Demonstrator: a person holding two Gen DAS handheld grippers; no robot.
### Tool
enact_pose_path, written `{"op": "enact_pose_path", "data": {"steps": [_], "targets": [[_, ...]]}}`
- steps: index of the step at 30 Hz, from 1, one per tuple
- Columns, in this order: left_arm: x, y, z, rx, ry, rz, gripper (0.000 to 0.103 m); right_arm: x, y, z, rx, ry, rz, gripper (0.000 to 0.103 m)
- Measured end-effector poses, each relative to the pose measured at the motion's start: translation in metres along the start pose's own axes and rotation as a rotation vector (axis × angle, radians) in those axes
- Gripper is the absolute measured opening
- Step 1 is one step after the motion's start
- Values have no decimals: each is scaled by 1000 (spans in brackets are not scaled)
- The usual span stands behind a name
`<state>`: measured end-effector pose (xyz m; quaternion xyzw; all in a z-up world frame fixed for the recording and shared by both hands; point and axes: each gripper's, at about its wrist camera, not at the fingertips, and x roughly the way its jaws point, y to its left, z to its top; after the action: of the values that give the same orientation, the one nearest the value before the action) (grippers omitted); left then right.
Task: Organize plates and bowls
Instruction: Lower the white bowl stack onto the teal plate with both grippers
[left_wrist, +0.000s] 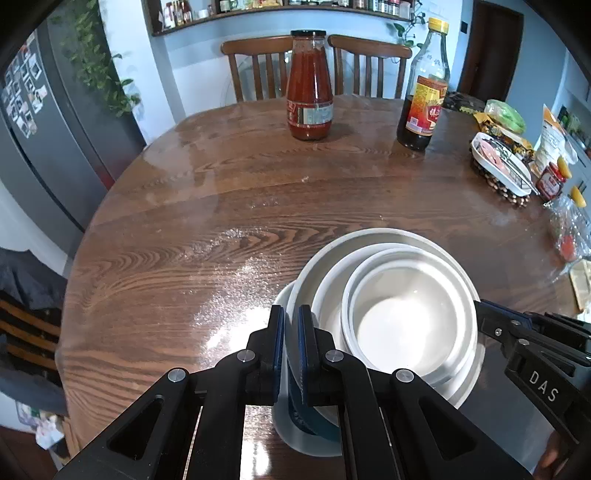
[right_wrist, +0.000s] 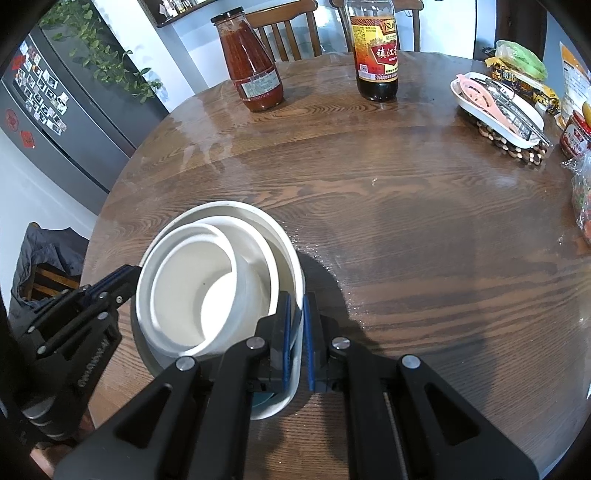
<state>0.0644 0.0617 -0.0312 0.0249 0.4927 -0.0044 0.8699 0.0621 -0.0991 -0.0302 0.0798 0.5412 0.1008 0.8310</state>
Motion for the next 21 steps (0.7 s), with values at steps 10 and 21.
{"op": "enact_pose_path", "data": {"steps": [10,21], "targets": [[-1,2,-2,-8,0,1,4,-2,-1,-1,4,0,13,10],[-10,6,-4,-14,-28,-9,4,-12,0,-5,-10,-20,5,11]]}}
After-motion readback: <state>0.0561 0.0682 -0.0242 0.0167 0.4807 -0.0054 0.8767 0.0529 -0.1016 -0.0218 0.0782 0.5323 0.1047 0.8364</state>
